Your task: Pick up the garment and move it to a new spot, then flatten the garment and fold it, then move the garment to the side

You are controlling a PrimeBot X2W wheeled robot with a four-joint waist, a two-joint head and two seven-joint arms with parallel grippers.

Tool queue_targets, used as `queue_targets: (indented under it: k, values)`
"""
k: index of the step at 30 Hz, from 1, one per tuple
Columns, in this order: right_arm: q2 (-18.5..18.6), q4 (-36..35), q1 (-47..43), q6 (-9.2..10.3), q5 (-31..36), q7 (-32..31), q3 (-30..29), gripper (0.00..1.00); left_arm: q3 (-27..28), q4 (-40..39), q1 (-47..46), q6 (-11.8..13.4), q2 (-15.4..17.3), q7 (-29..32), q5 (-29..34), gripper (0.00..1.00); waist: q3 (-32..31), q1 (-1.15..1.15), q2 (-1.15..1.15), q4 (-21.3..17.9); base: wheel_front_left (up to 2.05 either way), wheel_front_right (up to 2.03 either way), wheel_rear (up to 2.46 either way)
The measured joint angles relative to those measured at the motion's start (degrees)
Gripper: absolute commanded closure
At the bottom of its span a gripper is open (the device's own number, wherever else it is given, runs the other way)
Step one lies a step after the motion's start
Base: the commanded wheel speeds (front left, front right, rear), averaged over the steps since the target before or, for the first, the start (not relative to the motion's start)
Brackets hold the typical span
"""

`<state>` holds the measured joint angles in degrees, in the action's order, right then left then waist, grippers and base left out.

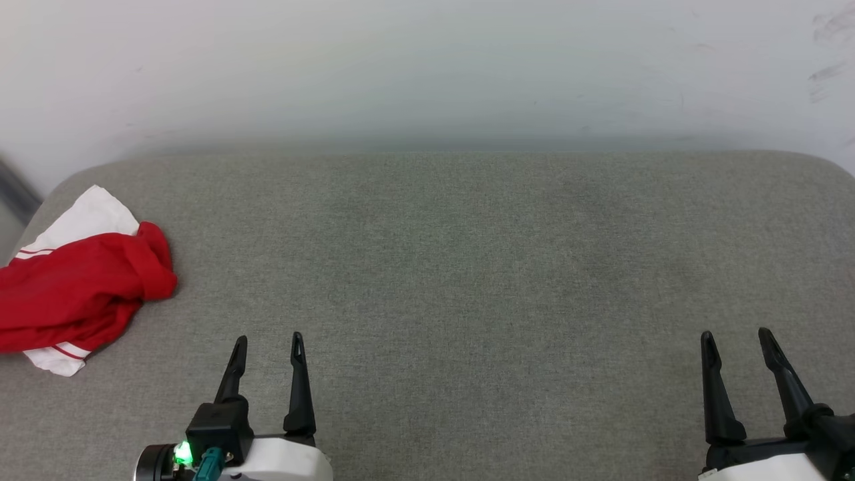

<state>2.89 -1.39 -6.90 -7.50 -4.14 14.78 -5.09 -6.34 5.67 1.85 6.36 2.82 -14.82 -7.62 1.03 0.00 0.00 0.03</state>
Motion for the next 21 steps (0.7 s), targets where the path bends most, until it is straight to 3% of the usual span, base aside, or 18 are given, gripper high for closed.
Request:
queue_targets:
  k: [21]
  values:
    - [0.0,0.46,-0.24,0.0,-3.13,0.31,0.26,0.0,-0.13,1.0,0.19,-0.09,0.01,-0.25,-1.13,0.0,-0.02,0.0,0.0,0.14,0.0,0.0,0.0]
